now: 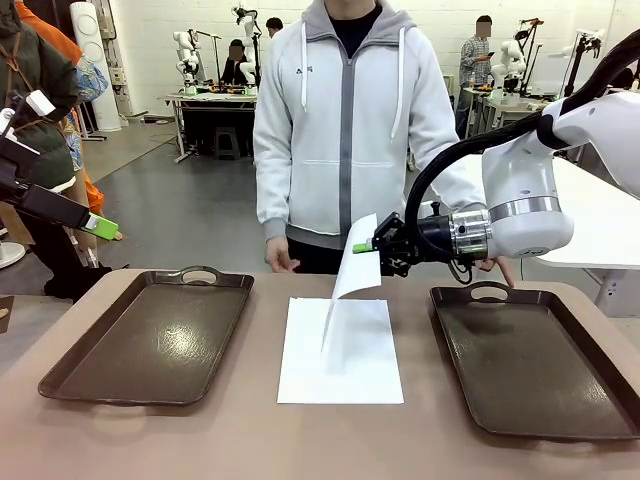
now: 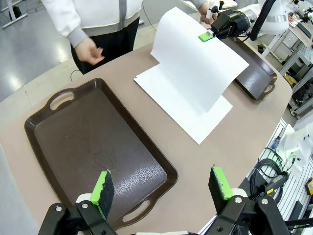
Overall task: Sort the A4 documents.
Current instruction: Place the A4 Paper in the designated Handle tray.
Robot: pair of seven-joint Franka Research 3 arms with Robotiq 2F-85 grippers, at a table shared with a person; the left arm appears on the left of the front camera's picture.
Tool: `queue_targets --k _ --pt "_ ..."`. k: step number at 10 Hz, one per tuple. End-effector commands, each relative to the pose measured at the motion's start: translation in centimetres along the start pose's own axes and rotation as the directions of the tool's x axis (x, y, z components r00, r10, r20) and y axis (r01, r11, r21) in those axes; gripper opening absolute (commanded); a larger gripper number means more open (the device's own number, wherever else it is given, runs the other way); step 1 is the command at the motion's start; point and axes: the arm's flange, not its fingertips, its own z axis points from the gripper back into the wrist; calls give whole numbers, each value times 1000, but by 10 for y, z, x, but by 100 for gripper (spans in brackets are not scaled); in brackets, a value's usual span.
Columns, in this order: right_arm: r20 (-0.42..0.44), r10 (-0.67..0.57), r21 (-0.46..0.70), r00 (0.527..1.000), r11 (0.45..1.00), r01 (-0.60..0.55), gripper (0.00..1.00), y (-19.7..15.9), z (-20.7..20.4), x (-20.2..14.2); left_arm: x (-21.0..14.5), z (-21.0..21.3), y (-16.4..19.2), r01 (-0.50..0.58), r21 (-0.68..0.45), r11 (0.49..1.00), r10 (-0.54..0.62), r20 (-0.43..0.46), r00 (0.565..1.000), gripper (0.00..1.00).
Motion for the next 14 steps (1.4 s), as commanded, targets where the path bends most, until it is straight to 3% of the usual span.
queue_targets --k 1,10,11,14 --pt "27 -2 15 1000 1000 1 0 1 -2 1 0 0 1 6 -10 1000 -6 5 1000 100" --pt "0 0 0 1000 1000 0 1 0 0 0 0 0 1 6 -10 1000 -6 5 1000 100" --pt "0 76 -25 997 997 -76 1 2 36 -10 0 0 1 6 -10 1000 -6 5 1000 100" --pt "-49 141 -152 989 977 -147 1 4 136 -17 0 0 1 6 -10 1000 -6 5 1000 100"
